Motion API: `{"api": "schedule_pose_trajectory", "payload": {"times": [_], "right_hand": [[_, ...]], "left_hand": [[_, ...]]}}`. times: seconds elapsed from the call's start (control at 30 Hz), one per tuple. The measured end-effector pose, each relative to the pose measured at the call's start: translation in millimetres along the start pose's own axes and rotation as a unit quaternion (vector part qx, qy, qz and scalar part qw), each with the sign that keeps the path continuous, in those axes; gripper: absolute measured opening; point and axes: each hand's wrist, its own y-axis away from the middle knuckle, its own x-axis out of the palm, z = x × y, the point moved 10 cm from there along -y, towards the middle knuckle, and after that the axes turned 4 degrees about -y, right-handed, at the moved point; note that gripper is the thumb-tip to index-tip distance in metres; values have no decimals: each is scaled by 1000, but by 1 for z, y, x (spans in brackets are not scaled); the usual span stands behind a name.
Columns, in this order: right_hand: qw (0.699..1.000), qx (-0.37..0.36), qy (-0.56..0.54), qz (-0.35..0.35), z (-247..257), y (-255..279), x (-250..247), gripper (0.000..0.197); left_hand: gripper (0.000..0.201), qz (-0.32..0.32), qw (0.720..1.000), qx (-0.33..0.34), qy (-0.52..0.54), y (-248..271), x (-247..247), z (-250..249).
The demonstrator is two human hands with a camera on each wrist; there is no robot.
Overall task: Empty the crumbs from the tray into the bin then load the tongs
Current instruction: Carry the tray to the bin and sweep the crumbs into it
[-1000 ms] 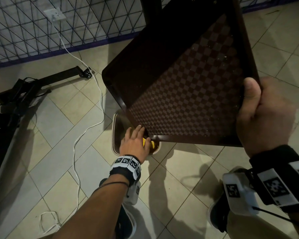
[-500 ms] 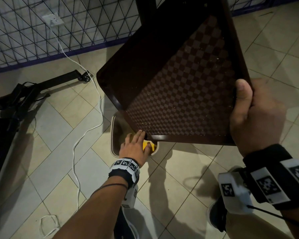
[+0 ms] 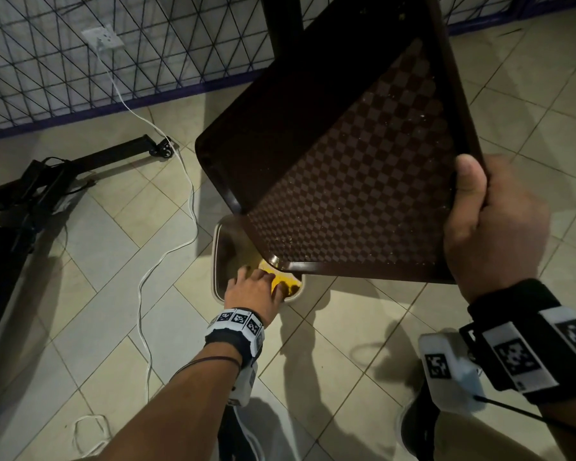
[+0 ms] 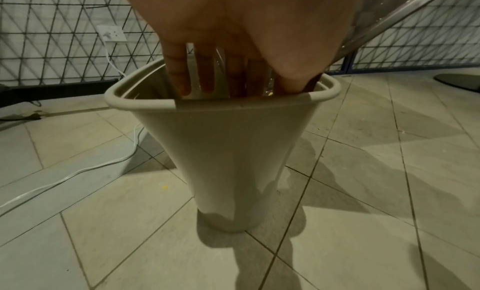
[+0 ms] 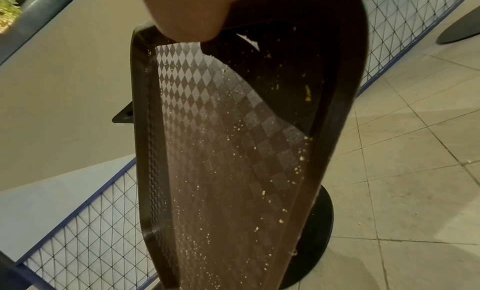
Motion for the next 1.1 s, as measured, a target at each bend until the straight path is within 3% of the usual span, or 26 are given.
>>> {"api": "schedule_pose_trajectory", "payload": {"times": [0.17,0.33,0.5,0.73,0.83,0.9,1.0,1.1], "right_hand": [[999,25,-22,-3,-7,0,0,41],[999,28,-14,-6,-7,0,2,40],[1000,17,-11,-13,-4,0,2,41],[1000,16,-3,-5,-3,-1,2,38],[999,38,-11,-1,-12,-1,3,40],[998,55,-24,2,-19,-1,3,41],[996,77,-34,-4,-27,0,1,41],[994,103,-27,-2,-34,2,4,43]], "left_hand": [[59,-58,997,0,54,3,-10,3],[59,1,998,26,61,1,4,-7],[56,-43,996,3,82,-2,-7,2],[56,19,996,36,77,-7,9,-4],[53,25,998,4,53,-6,7,12],[48,6,993,-52,105,-5,-1,34],[53,-32,967,-134,217,-4,-21,67],[57,-56,933,-148,324,-7,-42,84]]}}
